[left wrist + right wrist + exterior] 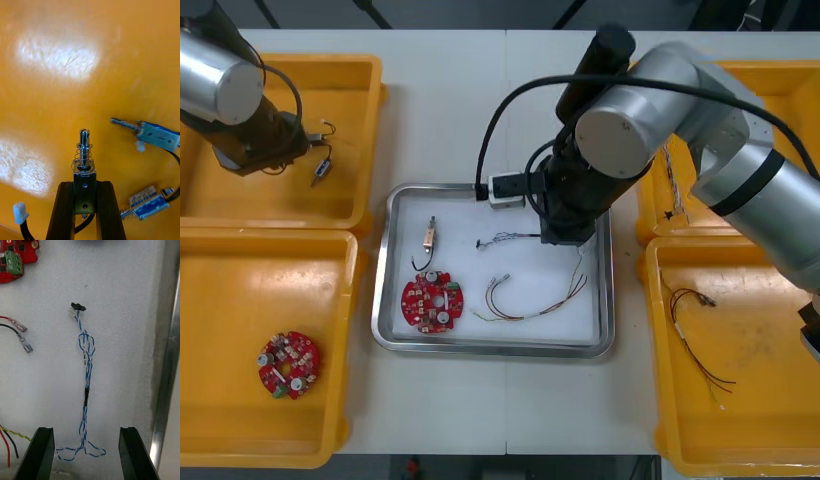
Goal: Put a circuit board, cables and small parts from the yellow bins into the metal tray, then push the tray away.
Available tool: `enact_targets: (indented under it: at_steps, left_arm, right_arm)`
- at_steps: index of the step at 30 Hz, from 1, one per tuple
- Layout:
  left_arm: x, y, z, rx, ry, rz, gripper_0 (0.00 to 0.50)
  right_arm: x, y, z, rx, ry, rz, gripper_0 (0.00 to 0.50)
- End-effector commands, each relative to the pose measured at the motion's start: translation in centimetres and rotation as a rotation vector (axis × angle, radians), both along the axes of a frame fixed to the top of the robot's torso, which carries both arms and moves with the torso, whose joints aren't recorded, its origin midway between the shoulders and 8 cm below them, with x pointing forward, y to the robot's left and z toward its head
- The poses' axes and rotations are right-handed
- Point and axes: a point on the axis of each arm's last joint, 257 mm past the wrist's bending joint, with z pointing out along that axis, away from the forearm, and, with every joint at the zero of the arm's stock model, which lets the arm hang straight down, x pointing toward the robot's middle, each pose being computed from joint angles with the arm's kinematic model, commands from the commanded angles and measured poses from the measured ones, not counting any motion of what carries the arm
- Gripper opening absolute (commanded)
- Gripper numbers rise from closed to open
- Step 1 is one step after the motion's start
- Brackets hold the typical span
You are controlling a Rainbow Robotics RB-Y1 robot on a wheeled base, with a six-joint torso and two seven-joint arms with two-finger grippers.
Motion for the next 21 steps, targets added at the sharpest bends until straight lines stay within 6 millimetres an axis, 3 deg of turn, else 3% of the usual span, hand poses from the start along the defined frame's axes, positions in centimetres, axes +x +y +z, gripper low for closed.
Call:
enact_targets:
  at_steps: [1, 9, 15, 21]
  left_arm:
    - [0.7, 2.2, 6.7, 0.01, -0.083, 0.004, 0.0]
    - [-1.5, 1.3, 10.1, 0.02, -0.045, -0.082, 0.0]
    - [-4.0, 0.6, 11.2, 0.046, 0.004, -0.107, 0.0]
    - [-5.7, -3.8, 11.5, -0.03, 0.005, -0.101, 0.0]
  right_arm:
    - [-0.9, 1.0, 3.5, 0.087, 0.019, -0.101, 0.5]
    - [-2.2, -3.3, 6.7, 0.109, 0.082, -0.38, 0.5]
    - [-2.4, -6.6, 8.6, 0.159, 0.114, -0.576, 0.5]
    - [-2.1, -10.2, 10.1, 0.251, 0.153, -0.801, 0.5]
